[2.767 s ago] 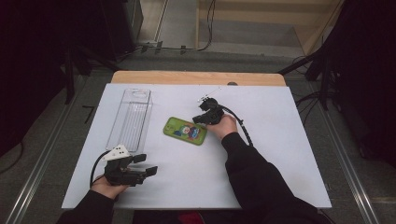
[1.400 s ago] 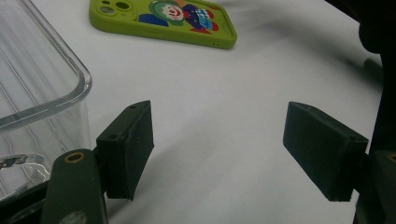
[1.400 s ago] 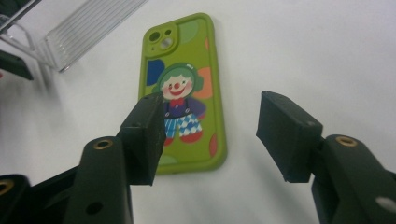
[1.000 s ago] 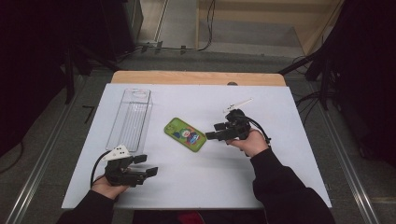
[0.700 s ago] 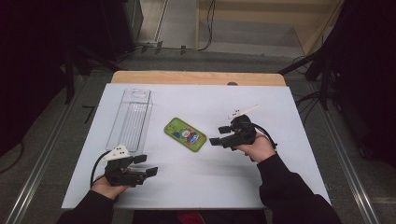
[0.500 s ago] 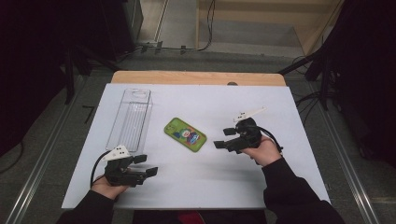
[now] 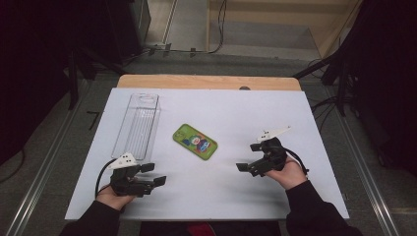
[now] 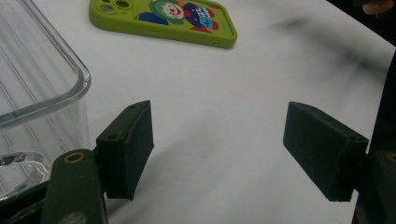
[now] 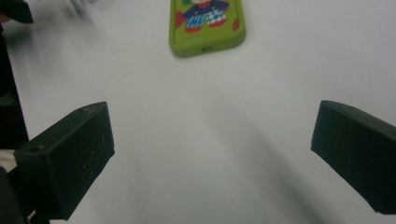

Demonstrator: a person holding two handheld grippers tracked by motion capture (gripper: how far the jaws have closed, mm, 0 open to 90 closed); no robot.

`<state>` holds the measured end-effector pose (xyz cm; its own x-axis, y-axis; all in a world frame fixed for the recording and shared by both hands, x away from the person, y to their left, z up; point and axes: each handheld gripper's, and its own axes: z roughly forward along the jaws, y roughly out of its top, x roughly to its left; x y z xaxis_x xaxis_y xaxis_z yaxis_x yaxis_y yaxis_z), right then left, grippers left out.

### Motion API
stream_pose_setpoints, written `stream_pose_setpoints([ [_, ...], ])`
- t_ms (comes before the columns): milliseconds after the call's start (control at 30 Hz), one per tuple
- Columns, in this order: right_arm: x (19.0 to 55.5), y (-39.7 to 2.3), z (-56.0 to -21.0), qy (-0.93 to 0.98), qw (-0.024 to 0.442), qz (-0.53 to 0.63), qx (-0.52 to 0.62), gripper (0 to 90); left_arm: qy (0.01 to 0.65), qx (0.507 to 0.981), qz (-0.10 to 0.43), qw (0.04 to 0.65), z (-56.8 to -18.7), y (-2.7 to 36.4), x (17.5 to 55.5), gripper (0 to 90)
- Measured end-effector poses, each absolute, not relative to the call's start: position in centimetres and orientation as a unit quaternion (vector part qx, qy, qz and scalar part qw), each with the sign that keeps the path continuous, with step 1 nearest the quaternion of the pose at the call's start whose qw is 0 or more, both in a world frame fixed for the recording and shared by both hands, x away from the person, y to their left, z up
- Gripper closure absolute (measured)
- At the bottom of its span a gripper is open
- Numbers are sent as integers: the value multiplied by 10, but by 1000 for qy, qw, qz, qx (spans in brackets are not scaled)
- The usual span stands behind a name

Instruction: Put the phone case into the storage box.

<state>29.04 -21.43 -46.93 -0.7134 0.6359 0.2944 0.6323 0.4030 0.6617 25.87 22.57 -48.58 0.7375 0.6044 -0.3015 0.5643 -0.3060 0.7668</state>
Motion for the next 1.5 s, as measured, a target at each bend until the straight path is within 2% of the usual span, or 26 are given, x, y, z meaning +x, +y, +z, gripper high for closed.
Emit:
stream_pose_setpoints([
  [867, 244, -251, -494, 825, -1, 399, 400, 0, 358, 811, 22, 463, -486, 224, 258, 249],
  [1133, 249, -247, -497, 824, -4, 406, 395, 0, 357, 812, 23, 462, -485, 224, 258, 249],
  [1267, 250, -240, -491, 826, 16, 415, 381, 0, 357, 810, 22, 464, -485, 224, 258, 249],
  [1500, 253, -230, -486, 817, 19, 421, 394, 0, 357, 810, 21, 464, -485, 224, 258, 249],
])
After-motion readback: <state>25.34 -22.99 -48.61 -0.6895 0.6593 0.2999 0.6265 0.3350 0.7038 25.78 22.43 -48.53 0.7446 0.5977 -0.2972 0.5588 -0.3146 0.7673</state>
